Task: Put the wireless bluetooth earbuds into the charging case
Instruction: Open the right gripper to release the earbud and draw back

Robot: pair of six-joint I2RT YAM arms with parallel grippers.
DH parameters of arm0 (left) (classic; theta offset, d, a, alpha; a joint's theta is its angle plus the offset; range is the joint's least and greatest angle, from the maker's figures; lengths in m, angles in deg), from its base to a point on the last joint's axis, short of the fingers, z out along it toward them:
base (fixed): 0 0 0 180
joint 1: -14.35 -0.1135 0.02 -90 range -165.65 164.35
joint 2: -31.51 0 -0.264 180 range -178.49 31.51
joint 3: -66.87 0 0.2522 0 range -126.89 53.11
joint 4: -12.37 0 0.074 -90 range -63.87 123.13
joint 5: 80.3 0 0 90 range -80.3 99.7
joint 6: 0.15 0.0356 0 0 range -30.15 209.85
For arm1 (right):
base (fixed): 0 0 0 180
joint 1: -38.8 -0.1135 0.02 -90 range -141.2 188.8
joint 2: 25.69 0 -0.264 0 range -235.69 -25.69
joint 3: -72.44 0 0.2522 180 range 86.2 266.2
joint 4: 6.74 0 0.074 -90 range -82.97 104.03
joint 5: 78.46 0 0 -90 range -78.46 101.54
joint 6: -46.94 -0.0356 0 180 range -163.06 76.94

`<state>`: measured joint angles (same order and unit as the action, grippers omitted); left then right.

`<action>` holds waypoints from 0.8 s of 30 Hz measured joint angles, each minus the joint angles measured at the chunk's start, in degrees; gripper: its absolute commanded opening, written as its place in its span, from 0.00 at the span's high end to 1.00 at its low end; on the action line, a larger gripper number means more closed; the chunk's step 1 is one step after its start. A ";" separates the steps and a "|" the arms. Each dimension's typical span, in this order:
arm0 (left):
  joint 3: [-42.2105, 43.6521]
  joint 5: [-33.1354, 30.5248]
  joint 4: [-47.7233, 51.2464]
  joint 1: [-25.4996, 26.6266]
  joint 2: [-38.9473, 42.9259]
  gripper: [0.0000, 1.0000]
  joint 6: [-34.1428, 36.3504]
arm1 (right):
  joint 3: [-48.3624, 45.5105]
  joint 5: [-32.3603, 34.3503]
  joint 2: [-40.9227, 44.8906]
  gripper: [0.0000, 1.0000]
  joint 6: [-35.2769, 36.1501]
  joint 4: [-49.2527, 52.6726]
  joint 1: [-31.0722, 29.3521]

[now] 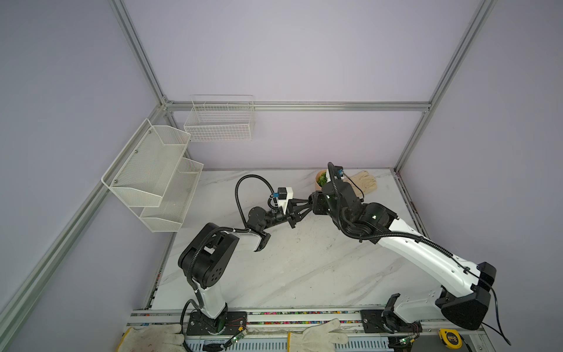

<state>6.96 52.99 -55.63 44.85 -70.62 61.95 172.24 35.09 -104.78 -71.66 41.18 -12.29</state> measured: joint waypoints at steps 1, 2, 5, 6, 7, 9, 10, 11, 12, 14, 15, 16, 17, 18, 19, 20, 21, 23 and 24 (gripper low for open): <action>0.00 0.02 0.02 0.00 0.26 1.00 -0.02 | 1.18 -1.46 0.17 0.48 2.43 0.57 0.13; 0.00 0.07 0.02 0.00 0.70 1.00 -0.11 | 2.34 -3.21 0.63 0.45 4.81 1.09 0.28; 0.00 0.63 -0.11 0.00 2.23 1.00 -0.70 | 3.32 -10.16 3.67 0.44 11.67 1.62 1.03; 0.00 1.16 -0.13 0.00 2.78 1.00 -1.09 | 3.48 -12.61 4.68 0.43 13.60 2.05 1.38; 0.02 1.70 -0.26 0.00 3.21 1.00 -1.51 | 3.89 -15.34 5.60 0.41 15.58 2.58 1.88; 0.11 2.82 -0.55 0.00 3.98 1.00 -2.45 | 4.55 -20.70 6.38 0.35 18.99 3.06 3.58; 0.13 3.67 -0.57 0.00 4.28 1.00 -3.02 | 4.66 -23.58 6.51 0.32 20.31 3.32 4.70; 0.13 4.46 -0.61 0.00 4.39 1.00 -3.39 | 4.68 -27.82 6.56 0.30 21.94 3.89 6.99; 0.15 5.20 -0.68 0.00 4.44 1.00 -4.11 | 4.61 -31.50 6.56 0.27 23.30 4.35 9.07; 0.26 6.62 -0.66 0.00 4.44 1.00 -4.94 | 4.44 -38.23 6.51 0.25 25.53 5.11 14.10; 0.37 7.17 -0.68 0.00 4.44 1.00 -5.53 | 4.44 -40.26 6.49 0.25 26.29 5.42 15.67; 0.68 7.69 -0.68 0.00 4.57 1.00 -5.81 | 4.44 -42.80 6.40 0.25 27.08 5.60 17.51; 1.07 8.17 -0.68 0.00 4.79 1.00 -5.99 | 4.33 -44.78 6.23 0.25 27.78 5.60 18.60; 1.46 8.70 -0.63 0.00 5.03 1.00 -6.08 | 4.20 -46.29 6.03 0.25 28.15 5.60 19.02; 1.86 9.18 -0.66 0.00 5.33 1.00 -6.14 | 4.02 -47.34 5.92 0.24 28.35 5.57 19.34; 2.29 9.70 -0.68 0.00 5.64 1.00 -6.21 | 3.67 -49.16 5.49 0.24 28.57 5.57 19.98; 2.58 10.08 -0.72 0.00 5.88 1.00 -6.25 | 3.30 -50.84 4.96 0.24 28.81 5.60 20.52; 3.08 10.71 -0.72 0.00 6.19 1.00 -6.60 | 2.38 -53.94 3.74 0.24 28.92 5.60 22.23; 3.23 10.82 -0.76 0.00 6.21 1.00 -6.86 | 1.92 -55.23 3.15 0.24 28.85 5.60 22.99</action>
<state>10.19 63.81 -56.39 44.85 -64.41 55.09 174.16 -20.14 -101.63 -42.81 46.77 10.70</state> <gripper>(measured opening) 0.199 0.755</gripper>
